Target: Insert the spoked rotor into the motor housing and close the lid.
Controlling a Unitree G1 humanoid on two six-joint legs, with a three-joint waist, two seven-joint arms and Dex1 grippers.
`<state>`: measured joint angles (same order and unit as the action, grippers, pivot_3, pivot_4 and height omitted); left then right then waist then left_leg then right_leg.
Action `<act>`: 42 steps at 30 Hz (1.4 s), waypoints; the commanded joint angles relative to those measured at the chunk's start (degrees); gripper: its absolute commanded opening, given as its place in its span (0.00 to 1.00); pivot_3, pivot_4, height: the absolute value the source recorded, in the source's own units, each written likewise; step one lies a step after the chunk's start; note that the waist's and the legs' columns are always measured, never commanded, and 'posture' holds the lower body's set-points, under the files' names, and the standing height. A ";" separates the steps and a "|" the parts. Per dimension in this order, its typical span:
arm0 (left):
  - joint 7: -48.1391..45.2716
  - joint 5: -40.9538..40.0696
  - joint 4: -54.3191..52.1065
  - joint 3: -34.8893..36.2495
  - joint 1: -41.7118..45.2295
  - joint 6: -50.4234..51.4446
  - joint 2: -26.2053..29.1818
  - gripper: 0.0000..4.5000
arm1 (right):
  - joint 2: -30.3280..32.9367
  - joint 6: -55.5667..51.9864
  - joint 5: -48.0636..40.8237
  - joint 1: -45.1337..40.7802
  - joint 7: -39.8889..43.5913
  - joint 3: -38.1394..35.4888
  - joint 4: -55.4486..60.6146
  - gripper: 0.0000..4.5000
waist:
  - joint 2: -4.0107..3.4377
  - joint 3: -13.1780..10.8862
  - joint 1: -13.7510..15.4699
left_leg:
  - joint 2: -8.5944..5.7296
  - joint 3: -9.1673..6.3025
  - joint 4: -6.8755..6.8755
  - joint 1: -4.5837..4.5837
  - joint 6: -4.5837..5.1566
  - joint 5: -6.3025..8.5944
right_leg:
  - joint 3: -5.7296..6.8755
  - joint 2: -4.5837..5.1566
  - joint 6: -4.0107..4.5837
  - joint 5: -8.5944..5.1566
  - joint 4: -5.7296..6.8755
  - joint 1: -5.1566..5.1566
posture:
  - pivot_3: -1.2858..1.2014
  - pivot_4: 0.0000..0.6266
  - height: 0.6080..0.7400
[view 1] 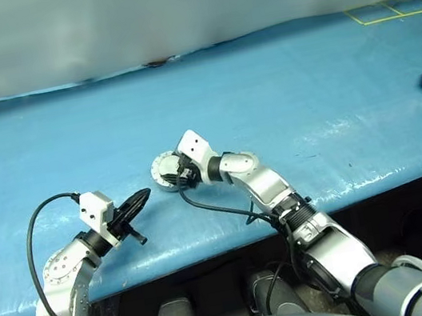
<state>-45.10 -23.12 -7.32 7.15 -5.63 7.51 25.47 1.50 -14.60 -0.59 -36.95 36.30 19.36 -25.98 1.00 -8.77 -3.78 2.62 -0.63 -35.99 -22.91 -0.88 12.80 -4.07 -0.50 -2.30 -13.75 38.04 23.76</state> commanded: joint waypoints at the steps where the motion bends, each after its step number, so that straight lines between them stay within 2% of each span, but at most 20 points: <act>1: -0.35 -0.27 -0.96 -0.08 0.69 0.15 0.61 0.00 | 0.27 0.34 0.46 0.38 -0.25 -0.55 0.01 0.70 | 0.00 0.00 0.01 | 0.00 0.00 0.00 0.00 0.00 0.00 | 0.00 0.00 0.00 0.00 0.00 0.00 | 0.52 0.24 1.00; 7: -0.52 -0.26 -0.90 -0.34 0.84 0.49 0.67 0.00 | -0.60 -4.33 0.01 -0.13 -2.28 -1.85 -0.20 0.70 | 0.01 0.01 0.01 | 0.00 0.00 0.00 0.05 0.00 0.00 | 0.00 0.00 -0.01 0.01 0.01 -0.05 | 0.52 0.24 1.00; 15: -0.46 -0.29 -0.77 -0.51 0.82 0.58 0.61 0.00 | 0.01 -7.05 1.79 -0.30 -2.06 0.09 0.69 0.70 | 0.01 0.02 0.04 | 0.00 0.02 -0.03 0.18 -0.01 -0.01 | -0.02 0.01 0.06 -0.03 0.01 -0.17 | 0.52 0.24 1.00; 42: -0.33 -0.11 -0.41 -0.49 0.55 0.48 0.60 0.00 | -1.49 -9.57 4.36 1.52 -4.41 3.03 2.48 0.70 | 0.01 0.03 -0.11 | 0.01 0.04 -0.01 0.21 -0.01 0.00 | -0.04 0.00 0.07 -0.04 0.03 -0.14 | 0.52 0.24 1.00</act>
<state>-45.29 -23.00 -7.04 6.33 -5.50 8.32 25.67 -0.51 -22.98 2.33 -36.84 31.95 20.99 -21.89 1.01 -8.74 -3.89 2.63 -0.59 -36.00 -22.70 -0.89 12.79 -4.10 -0.50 -2.24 -13.79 38.08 23.62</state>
